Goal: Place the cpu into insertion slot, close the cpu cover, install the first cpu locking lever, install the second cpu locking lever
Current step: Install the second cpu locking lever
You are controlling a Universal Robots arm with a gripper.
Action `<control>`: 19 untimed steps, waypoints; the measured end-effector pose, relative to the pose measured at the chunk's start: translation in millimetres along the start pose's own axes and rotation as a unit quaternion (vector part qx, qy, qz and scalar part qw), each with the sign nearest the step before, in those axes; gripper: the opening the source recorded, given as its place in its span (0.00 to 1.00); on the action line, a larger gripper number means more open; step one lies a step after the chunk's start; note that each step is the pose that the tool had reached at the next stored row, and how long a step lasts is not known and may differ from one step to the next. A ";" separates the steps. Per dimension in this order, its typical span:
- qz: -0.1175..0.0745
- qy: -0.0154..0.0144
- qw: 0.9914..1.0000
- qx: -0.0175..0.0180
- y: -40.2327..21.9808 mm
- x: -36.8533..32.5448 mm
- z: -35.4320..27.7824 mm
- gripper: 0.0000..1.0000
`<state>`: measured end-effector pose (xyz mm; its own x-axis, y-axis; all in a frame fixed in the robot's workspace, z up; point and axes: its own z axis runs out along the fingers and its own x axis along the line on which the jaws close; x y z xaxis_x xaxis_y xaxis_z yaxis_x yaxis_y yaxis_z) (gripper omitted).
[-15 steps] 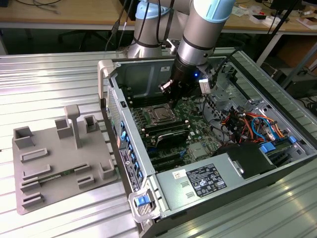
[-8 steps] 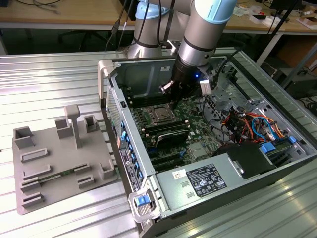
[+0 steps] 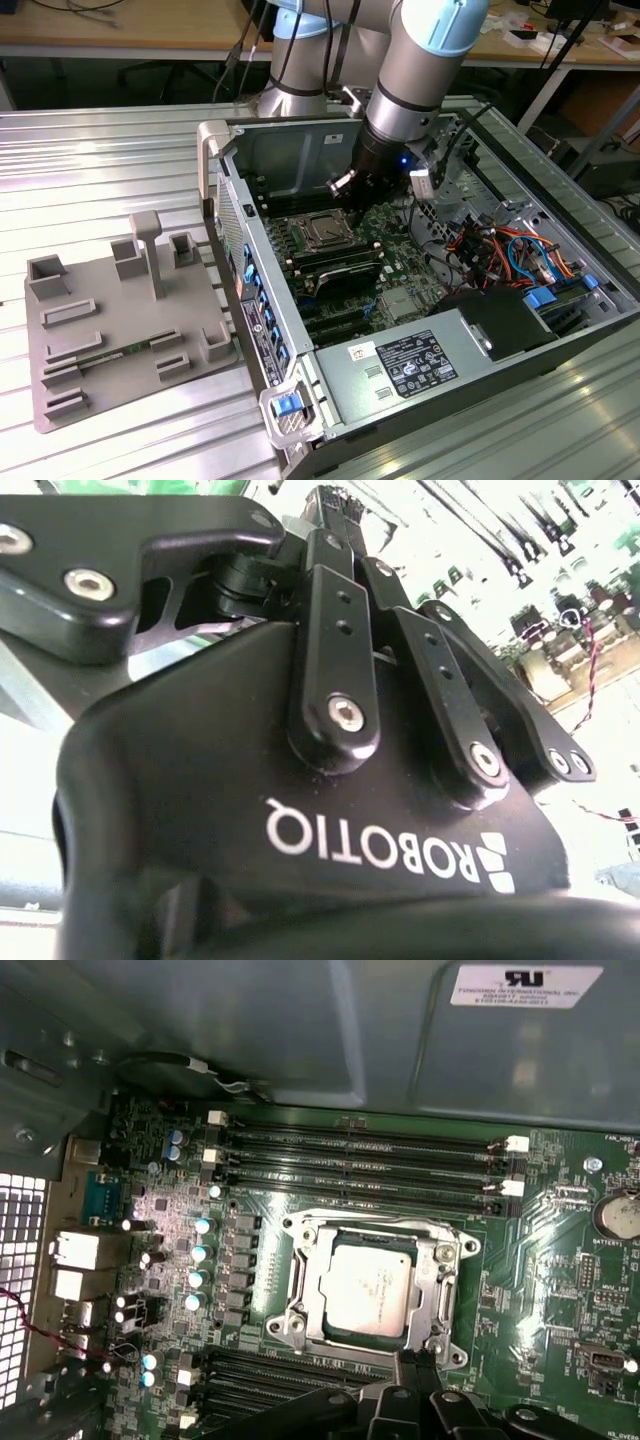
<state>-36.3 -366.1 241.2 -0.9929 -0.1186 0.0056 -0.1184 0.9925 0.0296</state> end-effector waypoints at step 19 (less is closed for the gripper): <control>0.010 0.000 1.000 0.000 -17.9 0.0 21.1 0.11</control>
<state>-34.4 -383.2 219.5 -0.9951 -0.0991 0.0057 -0.0989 0.9947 0.0292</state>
